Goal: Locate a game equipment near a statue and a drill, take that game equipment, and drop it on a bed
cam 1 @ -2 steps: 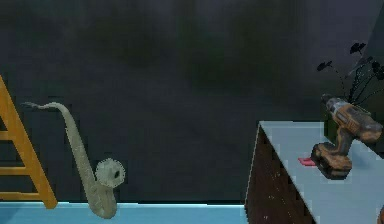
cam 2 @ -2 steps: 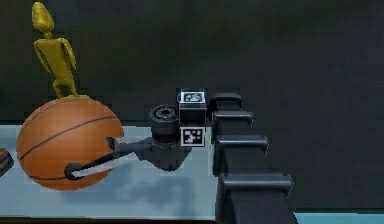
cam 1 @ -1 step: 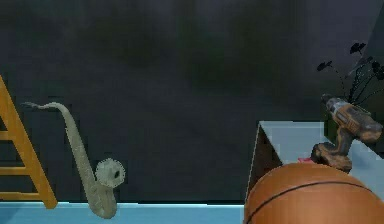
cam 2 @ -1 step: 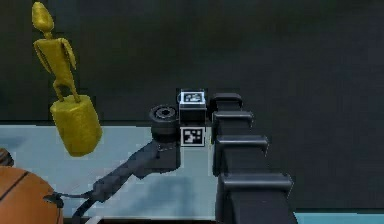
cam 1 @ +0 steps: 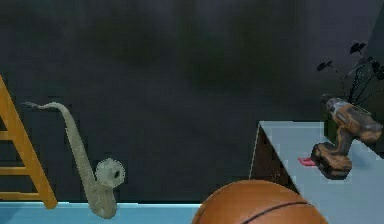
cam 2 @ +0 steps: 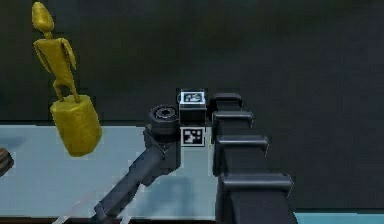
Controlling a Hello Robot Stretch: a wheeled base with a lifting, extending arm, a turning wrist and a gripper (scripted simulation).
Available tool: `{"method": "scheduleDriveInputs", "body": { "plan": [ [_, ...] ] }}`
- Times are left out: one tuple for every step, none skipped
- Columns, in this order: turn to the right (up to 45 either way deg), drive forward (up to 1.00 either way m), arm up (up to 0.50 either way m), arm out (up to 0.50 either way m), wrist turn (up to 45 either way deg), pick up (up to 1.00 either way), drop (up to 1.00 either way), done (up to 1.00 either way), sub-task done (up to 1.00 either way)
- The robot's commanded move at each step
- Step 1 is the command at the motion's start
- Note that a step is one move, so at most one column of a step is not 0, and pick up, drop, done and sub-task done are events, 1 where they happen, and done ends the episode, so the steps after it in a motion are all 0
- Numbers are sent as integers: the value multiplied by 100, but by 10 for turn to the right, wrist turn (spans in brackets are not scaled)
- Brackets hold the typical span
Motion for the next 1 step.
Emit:
{"method": "scheduleDriveInputs", "body": {
  "plan": [
    [0,0,0,-12,0,0,0,0,0]
  ]
}}
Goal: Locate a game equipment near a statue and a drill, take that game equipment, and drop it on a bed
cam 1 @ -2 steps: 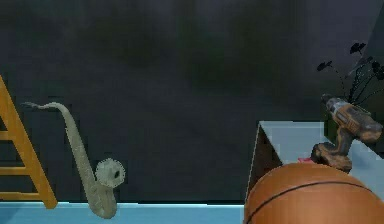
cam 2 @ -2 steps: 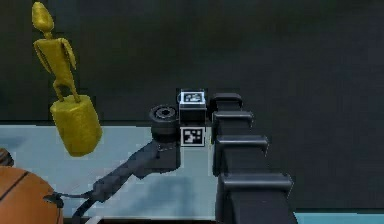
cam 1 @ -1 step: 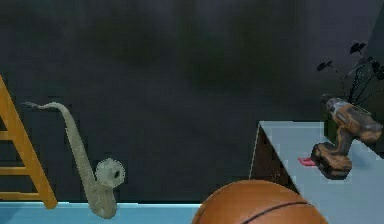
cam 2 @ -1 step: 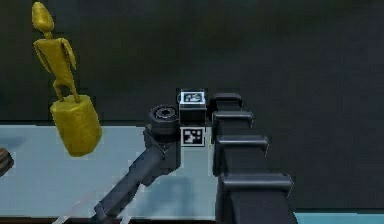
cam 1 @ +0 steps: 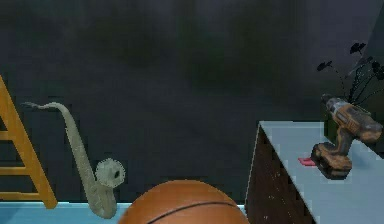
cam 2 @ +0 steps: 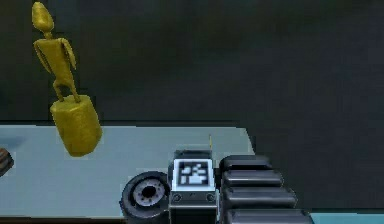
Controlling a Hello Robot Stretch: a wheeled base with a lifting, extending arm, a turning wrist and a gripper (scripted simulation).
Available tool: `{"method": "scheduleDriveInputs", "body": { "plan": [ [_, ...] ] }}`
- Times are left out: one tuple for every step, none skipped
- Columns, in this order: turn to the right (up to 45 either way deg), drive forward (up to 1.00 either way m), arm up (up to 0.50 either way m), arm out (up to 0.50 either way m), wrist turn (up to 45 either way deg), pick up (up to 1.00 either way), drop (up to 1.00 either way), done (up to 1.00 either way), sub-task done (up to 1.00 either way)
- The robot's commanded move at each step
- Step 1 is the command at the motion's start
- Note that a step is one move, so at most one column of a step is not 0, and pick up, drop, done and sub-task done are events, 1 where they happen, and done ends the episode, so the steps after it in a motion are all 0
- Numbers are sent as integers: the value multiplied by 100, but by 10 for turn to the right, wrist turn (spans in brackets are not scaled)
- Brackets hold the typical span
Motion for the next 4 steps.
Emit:
{"method": "scheduleDriveInputs", "body": {
  "plan": [
    [-450,0,0,0,0,0,0,0,0],
    [-450,0,0,0,0,0,0,0,0],
    [-450,0,0,0,0,0,0,0,0],
    [-300,0,0,0,0,0,0,0,0]
  ]
}}
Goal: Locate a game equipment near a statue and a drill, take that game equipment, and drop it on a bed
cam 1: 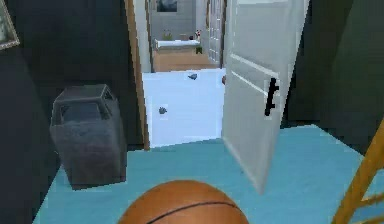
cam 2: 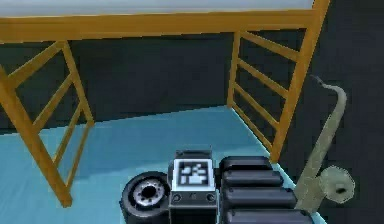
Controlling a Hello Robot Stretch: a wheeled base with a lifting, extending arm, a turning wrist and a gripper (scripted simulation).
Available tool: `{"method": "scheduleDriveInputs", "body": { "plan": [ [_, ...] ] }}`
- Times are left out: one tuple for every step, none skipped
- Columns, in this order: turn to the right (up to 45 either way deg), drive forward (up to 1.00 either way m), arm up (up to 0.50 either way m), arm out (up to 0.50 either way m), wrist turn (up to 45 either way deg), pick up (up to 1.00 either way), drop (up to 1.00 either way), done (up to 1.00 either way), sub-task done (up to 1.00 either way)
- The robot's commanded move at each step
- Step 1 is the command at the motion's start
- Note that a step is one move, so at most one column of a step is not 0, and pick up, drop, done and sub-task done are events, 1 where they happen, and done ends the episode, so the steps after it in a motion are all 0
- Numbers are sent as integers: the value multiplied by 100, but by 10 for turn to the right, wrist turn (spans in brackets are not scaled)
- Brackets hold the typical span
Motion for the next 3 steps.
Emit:
{"method": "scheduleDriveInputs", "body": {
  "plan": [
    [0,100,0,0,0,0,0,0,0],
    [-30,0,0,0,0,0,0,0,0],
    [0,100,0,0,0,0,0,0,0]
  ]
}}
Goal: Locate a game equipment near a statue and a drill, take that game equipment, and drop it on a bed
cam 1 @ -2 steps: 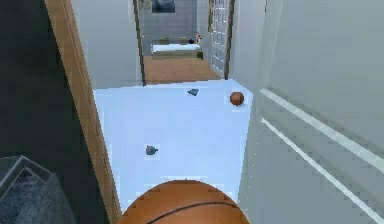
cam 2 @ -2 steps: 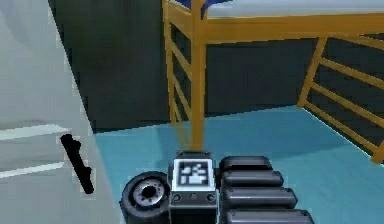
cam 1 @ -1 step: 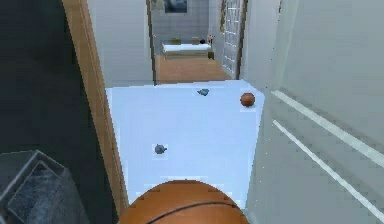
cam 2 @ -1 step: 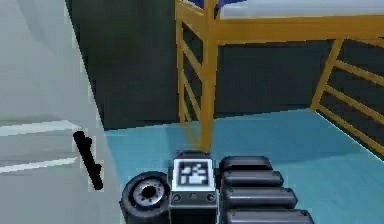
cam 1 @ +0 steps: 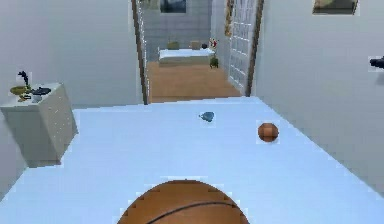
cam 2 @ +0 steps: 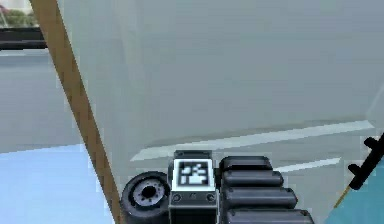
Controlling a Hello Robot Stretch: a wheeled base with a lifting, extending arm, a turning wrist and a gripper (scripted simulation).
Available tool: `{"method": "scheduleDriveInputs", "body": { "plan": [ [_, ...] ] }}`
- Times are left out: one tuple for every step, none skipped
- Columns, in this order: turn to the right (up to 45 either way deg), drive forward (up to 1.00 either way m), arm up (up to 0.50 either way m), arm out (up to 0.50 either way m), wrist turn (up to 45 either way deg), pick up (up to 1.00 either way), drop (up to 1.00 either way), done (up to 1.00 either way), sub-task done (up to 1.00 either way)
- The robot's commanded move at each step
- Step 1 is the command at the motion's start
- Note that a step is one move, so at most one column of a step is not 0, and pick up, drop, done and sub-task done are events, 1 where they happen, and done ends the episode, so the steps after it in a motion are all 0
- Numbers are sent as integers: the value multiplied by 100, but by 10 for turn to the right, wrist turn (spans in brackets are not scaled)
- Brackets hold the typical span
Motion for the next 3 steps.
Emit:
{"method": "scheduleDriveInputs", "body": {
  "plan": [
    [-30,0,0,0,0,0,0,0,0],
    [0,10,0,0,0,0,0,0,0],
    [150,0,0,0,0,0,0,0,0]
  ]
}}
